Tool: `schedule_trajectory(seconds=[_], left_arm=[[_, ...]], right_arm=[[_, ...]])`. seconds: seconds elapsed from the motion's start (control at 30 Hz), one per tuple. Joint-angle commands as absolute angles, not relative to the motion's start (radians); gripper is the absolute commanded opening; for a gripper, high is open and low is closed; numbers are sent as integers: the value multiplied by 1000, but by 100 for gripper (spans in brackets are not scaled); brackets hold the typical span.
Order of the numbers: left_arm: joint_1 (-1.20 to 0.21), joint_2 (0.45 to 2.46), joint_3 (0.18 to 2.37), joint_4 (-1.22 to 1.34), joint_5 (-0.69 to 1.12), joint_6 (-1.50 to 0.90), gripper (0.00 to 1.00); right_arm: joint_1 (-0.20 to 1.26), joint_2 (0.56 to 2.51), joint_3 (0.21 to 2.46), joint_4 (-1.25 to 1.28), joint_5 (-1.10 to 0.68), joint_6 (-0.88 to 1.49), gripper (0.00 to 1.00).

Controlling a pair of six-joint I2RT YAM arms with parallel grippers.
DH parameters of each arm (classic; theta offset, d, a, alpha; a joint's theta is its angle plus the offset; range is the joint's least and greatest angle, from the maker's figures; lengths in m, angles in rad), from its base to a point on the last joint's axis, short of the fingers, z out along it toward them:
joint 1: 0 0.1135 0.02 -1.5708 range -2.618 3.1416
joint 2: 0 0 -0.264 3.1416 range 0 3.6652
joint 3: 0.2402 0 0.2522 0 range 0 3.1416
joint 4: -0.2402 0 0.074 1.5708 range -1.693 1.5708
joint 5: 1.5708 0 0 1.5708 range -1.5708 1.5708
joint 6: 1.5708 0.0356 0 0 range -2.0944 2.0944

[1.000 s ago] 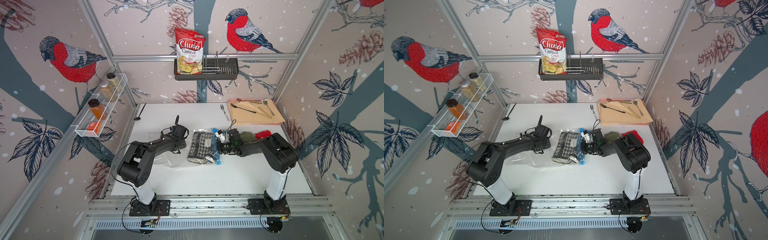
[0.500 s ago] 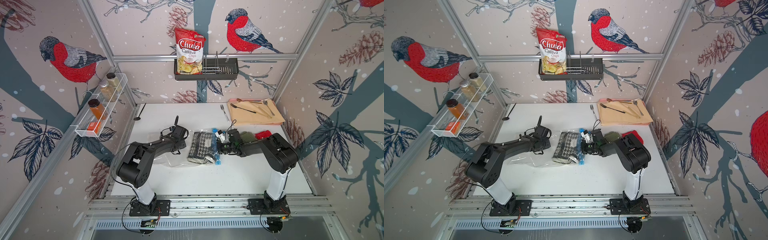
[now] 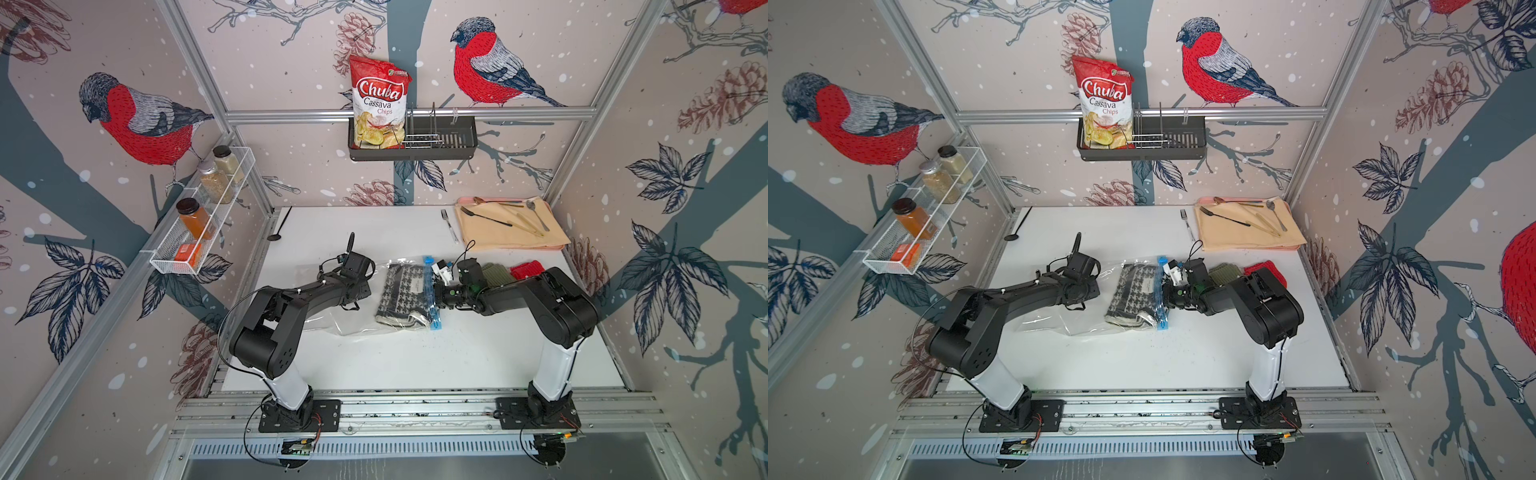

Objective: Take the scarf out of the vacuum bag
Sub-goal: Take out the scarf from the vacuum bag.

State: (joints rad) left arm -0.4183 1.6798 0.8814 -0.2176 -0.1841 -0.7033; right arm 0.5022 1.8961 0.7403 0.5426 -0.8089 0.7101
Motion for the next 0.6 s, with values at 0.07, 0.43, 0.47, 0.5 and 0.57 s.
schedule_trajectory(seconds=[0.07, 0.43, 0.47, 0.5, 0.57], left_arm=[[-410, 1678, 866, -301, -212, -720, 35], [-390, 1666, 835, -282, -206, -723, 36], [-387, 1666, 833, -281, -206, -722, 36], [-384, 1663, 831, -281, -206, -721, 36], [-381, 1660, 826, -280, -206, -720, 36]], right_arm=[[501, 1880, 732, 586, -831, 726, 0], [500, 1876, 732, 588, -826, 728, 0], [500, 1876, 732, 588, -826, 727, 0], [503, 1878, 732, 587, -825, 726, 0], [506, 1885, 737, 586, -831, 726, 0]])
